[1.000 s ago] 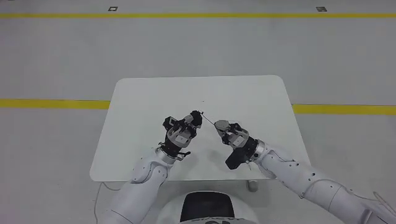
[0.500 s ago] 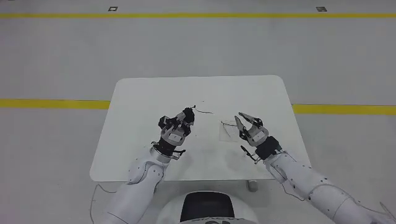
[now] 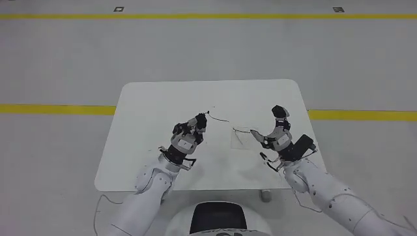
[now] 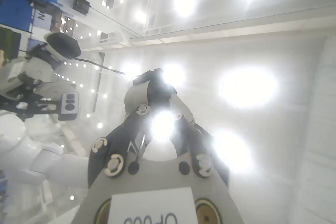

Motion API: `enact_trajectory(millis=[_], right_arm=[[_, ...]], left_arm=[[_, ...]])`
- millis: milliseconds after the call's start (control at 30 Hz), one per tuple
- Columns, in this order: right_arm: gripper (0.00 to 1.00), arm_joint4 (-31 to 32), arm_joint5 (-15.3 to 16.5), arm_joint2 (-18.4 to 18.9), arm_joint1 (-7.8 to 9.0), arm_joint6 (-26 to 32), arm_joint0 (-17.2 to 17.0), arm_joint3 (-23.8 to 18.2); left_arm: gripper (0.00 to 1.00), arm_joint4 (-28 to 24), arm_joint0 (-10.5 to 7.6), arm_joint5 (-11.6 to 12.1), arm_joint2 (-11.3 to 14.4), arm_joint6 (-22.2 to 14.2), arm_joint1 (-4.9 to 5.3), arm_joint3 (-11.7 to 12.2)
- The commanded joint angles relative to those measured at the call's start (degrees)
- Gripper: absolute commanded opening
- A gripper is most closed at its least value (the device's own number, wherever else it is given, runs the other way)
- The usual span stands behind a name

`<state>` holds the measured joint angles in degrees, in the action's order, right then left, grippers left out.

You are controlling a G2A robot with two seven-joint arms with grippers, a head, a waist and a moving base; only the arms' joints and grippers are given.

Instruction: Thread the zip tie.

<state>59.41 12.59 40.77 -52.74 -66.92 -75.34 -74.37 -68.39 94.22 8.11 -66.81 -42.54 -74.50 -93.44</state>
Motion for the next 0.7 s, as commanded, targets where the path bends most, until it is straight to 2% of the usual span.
enact_trajectory(millis=[0,100,200,267,667], right_arm=[[1.0,-1.0,3.6,0.9,0.04,-0.6,-0.4,0.2],[1.0,-2.0,6.9,2.1,-0.03,-1.0,-1.1,0.4],[1.0,-3.2,6.9,2.0,-0.12,-0.7,-1.6,-0.7],[1.0,-3.2,6.9,2.0,-0.12,-0.7,-1.6,-0.7],[1.0,-3.2,6.9,2.0,-0.12,-0.7,-1.6,-0.7]], left_arm=[[0.0,-1.8,0.4,-2.5,-0.3,-0.7,0.14,-0.7],[0.0,-3.5,0.92,-4.8,-0.6,-1.7,0.33,-1.4],[0.0,-4.2,1.32,-5.4,-1.2,-2.5,0.51,-2.0],[0.0,-7.1,1.64,-7.7,-1.5,-3.9,0.6,-2.5],[0.0,-7.1,1.64,-7.7,-1.5,-3.9,0.6,-2.5]])
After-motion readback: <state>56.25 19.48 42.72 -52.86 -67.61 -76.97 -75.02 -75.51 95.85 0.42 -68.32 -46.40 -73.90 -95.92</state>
